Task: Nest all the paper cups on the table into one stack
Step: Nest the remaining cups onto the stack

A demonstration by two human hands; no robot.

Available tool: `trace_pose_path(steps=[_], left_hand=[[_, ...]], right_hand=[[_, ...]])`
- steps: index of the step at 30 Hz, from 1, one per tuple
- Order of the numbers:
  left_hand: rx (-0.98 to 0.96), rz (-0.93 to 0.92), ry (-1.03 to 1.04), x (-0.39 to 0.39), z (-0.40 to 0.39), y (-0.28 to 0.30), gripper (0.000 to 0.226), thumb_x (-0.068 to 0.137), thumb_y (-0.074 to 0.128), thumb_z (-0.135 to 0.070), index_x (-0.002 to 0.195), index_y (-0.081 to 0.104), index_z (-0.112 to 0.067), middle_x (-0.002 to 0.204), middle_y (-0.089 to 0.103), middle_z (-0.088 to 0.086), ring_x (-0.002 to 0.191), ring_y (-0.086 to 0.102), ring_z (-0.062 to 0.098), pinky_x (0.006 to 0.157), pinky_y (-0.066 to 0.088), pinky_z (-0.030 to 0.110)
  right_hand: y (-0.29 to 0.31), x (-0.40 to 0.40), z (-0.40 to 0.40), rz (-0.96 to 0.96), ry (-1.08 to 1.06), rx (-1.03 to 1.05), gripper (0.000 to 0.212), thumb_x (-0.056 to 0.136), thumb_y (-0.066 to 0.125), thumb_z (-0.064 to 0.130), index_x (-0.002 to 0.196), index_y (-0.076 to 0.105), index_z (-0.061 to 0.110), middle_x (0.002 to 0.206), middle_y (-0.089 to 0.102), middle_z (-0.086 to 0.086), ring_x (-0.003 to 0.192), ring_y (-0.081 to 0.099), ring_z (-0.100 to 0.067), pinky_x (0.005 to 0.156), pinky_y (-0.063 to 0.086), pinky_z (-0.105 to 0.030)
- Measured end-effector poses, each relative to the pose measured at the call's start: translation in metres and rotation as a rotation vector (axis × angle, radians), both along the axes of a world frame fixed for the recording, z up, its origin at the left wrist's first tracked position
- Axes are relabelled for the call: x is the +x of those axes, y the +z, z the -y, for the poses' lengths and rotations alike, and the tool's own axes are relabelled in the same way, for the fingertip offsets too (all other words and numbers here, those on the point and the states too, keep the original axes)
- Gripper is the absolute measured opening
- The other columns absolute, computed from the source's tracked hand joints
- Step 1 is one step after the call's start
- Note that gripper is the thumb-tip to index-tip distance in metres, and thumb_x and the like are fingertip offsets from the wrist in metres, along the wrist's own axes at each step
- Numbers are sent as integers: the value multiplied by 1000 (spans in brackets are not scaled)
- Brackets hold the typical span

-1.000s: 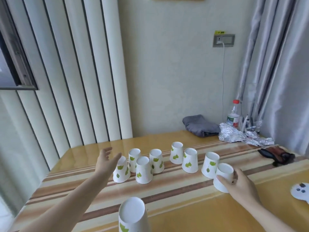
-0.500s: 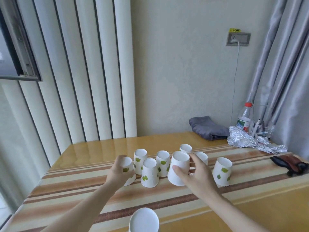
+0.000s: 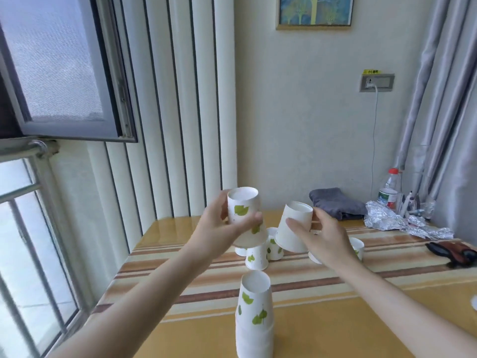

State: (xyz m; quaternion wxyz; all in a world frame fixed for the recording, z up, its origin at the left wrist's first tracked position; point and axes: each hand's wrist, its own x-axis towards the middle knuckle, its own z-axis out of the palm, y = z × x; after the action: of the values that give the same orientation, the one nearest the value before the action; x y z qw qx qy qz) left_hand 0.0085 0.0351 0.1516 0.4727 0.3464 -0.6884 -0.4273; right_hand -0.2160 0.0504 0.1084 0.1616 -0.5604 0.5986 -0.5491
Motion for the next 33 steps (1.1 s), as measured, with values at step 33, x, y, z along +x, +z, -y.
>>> trace_pose_path(steps=[33], left_hand=[[400,-82,100,14,76,-100,41,95,58,-29,135,49,-23,146,49,4,134,46,23,106,38,35]], right_hand=[[-53,21,-23,-96,499,446,72,65,59,22,131,43,45,133,47,24,125,42,5,93,45,-25]])
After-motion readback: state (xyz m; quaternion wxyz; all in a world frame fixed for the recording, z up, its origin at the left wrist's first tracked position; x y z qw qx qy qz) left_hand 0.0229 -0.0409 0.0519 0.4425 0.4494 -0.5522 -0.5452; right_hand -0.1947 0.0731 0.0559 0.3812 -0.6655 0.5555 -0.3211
